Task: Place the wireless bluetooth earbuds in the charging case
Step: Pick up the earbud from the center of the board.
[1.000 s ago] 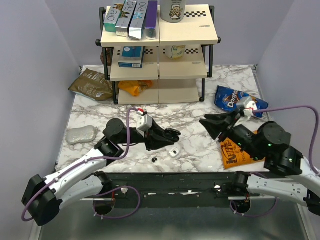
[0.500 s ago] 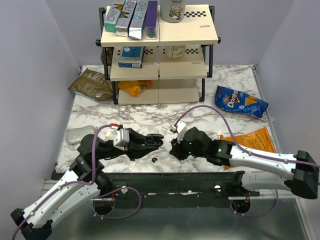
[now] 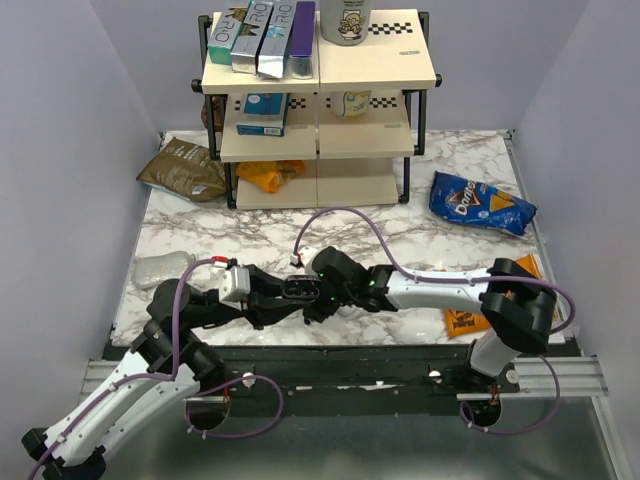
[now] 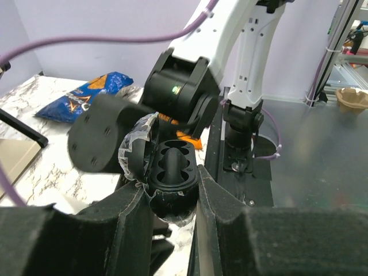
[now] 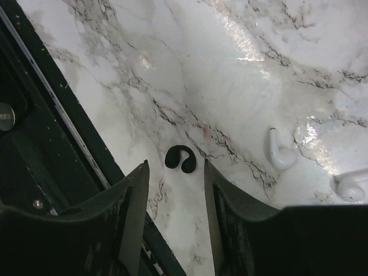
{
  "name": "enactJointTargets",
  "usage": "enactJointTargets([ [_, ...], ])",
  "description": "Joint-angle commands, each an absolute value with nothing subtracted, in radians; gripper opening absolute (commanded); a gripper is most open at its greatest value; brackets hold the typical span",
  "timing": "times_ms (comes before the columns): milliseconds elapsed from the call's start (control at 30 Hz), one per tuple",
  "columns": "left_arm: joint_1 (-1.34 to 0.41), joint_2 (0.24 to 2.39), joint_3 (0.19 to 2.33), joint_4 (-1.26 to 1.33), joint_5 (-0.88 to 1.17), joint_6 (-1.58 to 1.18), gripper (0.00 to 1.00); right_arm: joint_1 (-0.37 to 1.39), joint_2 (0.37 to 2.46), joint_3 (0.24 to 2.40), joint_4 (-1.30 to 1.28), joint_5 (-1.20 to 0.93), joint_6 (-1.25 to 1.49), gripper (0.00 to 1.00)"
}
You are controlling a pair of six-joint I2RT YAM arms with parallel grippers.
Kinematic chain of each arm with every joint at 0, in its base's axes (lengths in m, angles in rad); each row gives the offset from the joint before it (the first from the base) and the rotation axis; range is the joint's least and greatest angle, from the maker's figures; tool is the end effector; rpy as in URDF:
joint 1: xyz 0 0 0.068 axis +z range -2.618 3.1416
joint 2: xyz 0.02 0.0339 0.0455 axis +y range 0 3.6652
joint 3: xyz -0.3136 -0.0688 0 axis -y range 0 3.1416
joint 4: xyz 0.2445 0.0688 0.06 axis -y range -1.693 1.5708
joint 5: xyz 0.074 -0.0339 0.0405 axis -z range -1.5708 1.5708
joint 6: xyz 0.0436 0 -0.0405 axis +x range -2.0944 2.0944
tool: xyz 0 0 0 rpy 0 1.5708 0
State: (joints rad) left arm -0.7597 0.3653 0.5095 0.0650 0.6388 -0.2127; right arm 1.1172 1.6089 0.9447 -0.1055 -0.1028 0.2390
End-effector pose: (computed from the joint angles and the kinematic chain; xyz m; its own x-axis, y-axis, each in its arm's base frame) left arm 0.0307 -0.0650 0.3427 -0.0588 -0.1779 -0.9823 0.9856 0.1461 -0.0855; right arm 0.1475 0.3127 0.2417 -0.5156 -0.5203 -0.6808 -0.8279 0.5072 0.2394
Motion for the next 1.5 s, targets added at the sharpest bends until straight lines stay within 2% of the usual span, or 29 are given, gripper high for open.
enactJointTargets([
  [0,-0.762,0.339,0.494,0.063,0.640,-0.229,0.00,1.115,1.678,0.985,-0.123,-0.138,0.199,0.54],
  [200,-0.762,0.327,0.483,0.061,0.637,-0.229,0.00,1.115,1.735,0.992,-0.129,-0.126,0.215,0.63],
  [600,-0.762,0.305,0.462,0.060,0.630,-0.235,0.00,1.117,1.723,0.965,-0.092,-0.068,0.281,0.63],
  [833,-0.762,0.310,0.457,0.074,0.634,-0.241,0.00,1.117,1.749,0.973,-0.109,-0.075,0.259,0.57],
  [1267,-0.762,0.302,0.459,0.061,0.632,-0.241,0.00,1.160,1.833,1.031,-0.159,-0.089,0.284,0.55],
  [1467,-0.762,0.299,0.460,0.054,0.632,-0.236,0.00,1.161,1.847,1.028,-0.170,-0.065,0.318,0.45],
])
